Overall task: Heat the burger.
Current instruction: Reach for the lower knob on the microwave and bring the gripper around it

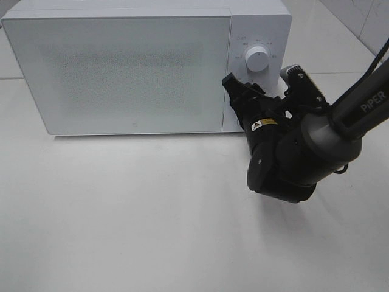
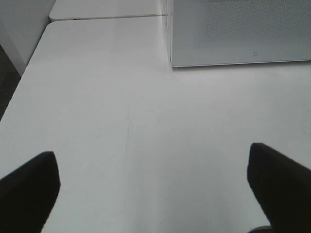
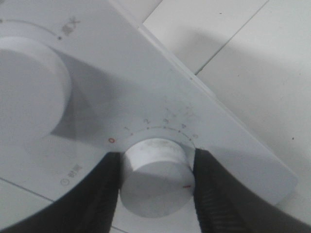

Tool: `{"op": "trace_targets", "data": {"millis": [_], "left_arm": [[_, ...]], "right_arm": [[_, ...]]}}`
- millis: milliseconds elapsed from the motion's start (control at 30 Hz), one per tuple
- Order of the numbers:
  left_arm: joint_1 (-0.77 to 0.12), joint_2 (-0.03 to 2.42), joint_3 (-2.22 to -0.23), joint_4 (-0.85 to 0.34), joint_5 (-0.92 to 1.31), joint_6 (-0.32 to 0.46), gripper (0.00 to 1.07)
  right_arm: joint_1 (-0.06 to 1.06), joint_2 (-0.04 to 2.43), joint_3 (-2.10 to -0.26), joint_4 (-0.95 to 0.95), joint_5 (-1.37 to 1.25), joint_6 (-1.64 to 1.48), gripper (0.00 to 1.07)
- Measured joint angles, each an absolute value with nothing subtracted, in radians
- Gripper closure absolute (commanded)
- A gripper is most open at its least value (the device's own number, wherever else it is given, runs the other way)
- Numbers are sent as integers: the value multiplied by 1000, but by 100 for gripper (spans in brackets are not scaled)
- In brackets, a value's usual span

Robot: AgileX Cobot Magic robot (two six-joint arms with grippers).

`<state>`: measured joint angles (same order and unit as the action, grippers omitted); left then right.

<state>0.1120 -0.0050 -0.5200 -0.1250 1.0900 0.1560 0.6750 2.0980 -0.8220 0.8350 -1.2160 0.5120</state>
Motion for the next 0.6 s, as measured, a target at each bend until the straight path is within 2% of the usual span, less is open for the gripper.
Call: {"op": "trace_targets", "data": {"millis": [233,600], "left_arm": [[112,-5,-520,-125,1090,156,9],[112,-5,-520,-125,1090,156,9]], "right_arm": [[668,2104,-813,796,-1223,812,107],[667,2105,-813,789,-1227,980,107]]}}
